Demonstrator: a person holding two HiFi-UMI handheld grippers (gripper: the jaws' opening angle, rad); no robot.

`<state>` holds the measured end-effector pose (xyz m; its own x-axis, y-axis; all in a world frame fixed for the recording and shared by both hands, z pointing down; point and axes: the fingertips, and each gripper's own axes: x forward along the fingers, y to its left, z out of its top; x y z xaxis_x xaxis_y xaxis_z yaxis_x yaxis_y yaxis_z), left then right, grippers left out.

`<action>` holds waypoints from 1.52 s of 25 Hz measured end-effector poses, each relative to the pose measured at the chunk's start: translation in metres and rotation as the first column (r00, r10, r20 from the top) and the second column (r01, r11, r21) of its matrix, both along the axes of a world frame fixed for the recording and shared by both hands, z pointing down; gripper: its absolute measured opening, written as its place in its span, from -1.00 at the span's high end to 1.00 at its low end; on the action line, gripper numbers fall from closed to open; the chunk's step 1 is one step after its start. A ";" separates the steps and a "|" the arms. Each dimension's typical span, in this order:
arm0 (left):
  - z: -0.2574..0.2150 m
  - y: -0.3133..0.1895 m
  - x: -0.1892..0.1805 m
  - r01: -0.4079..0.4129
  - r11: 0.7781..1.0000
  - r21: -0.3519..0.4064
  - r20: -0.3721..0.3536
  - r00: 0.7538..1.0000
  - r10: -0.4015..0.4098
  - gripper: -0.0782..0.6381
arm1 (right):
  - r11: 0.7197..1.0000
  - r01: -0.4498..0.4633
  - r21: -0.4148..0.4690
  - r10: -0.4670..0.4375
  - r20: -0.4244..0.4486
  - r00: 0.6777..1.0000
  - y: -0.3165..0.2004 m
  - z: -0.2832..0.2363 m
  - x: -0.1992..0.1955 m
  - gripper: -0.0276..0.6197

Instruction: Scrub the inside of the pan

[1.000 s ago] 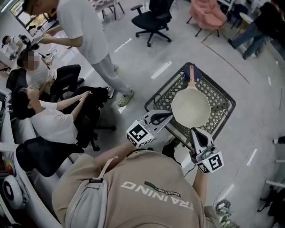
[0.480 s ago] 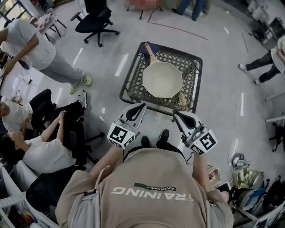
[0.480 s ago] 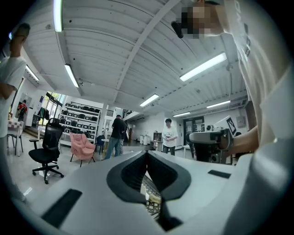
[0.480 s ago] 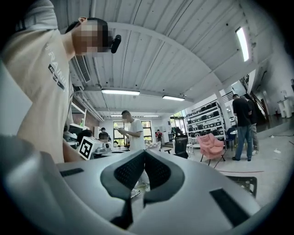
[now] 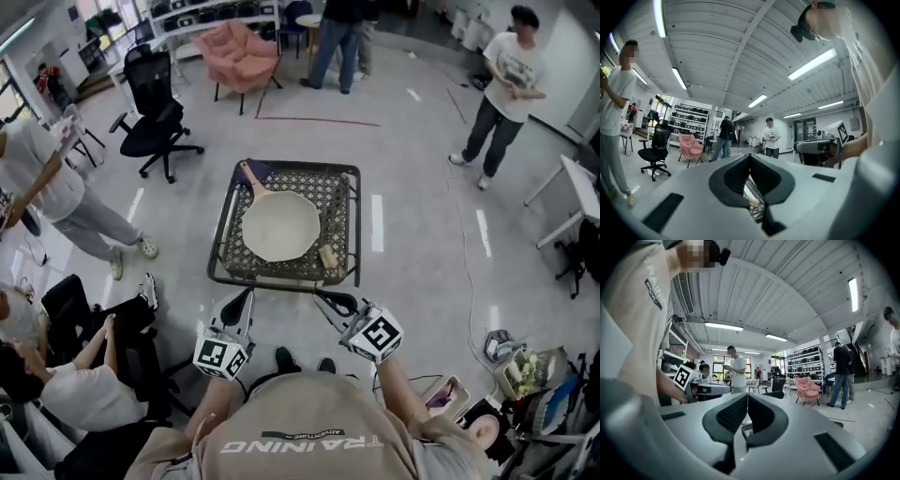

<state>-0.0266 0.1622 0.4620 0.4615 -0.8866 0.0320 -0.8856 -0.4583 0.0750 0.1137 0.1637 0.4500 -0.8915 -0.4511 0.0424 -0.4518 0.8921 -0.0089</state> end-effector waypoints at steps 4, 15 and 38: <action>-0.003 0.010 0.023 0.026 1.000 -0.001 0.019 0.999 -0.026 0.73 | 0.999 -0.044 -0.012 0.044 0.020 0.999 -0.004 0.010 0.026 0.86; -0.025 0.018 0.041 -0.001 0.999 0.054 0.039 0.999 -0.001 0.73 | 0.997 -0.073 0.021 0.072 0.048 0.996 -0.012 -0.014 0.040 0.86; -0.031 0.038 -0.004 0.001 0.997 0.081 0.003 1.000 -0.002 0.73 | 0.995 -0.063 0.080 0.065 -0.016 0.998 -0.001 -0.036 0.004 0.86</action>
<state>-0.0309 0.2006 0.4314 0.4602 -0.8870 -0.0387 -0.8865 -0.4615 0.0344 0.1182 0.1628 0.4136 -0.8602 -0.5096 0.0201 -0.5073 0.8590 0.0699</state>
